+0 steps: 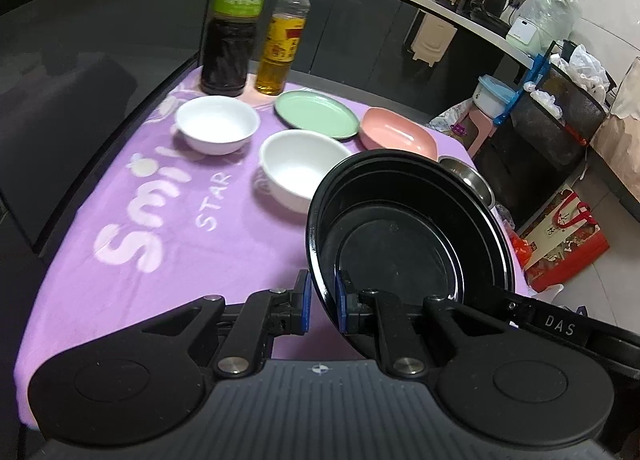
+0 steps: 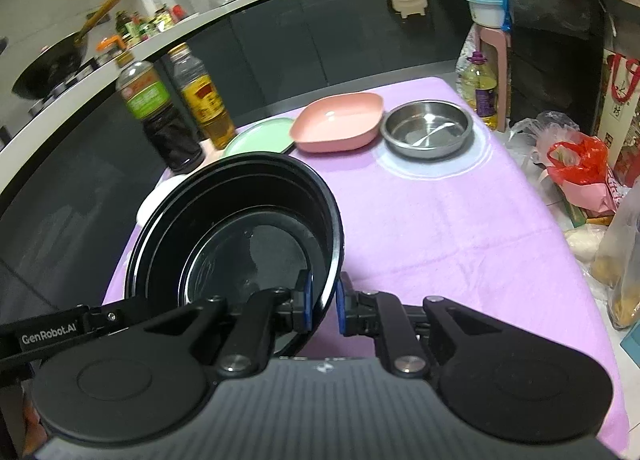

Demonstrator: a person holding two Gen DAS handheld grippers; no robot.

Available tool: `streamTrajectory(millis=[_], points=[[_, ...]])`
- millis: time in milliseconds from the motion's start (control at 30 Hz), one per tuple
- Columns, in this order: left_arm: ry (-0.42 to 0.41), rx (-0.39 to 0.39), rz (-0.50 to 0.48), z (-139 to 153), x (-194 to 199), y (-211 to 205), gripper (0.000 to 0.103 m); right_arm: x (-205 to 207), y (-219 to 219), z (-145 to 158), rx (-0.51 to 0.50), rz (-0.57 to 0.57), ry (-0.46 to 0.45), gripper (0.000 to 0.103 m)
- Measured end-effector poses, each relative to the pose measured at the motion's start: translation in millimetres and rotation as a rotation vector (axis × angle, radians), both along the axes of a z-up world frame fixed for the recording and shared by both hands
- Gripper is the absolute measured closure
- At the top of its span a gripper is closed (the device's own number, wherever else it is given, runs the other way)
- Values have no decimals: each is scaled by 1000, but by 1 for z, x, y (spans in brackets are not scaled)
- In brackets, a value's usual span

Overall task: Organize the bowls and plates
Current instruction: 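Carry the black bowl toward the cloth center, lower it and open both grippers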

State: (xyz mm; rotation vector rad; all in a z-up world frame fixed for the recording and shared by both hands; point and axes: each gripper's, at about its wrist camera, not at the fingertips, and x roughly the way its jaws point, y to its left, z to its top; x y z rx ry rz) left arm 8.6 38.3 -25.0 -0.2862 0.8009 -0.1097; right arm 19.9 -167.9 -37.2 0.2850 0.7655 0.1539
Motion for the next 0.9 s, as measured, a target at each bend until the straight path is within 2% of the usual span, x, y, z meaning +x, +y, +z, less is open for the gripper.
streamTrajectory(millis=[367,900], points=[[35,12,12,-13,-25,20,91,-18,24,-10,-26,51,34,88],[83,31,10,-26,-26,23,90,-23,32,-24,-23,66,86,87]])
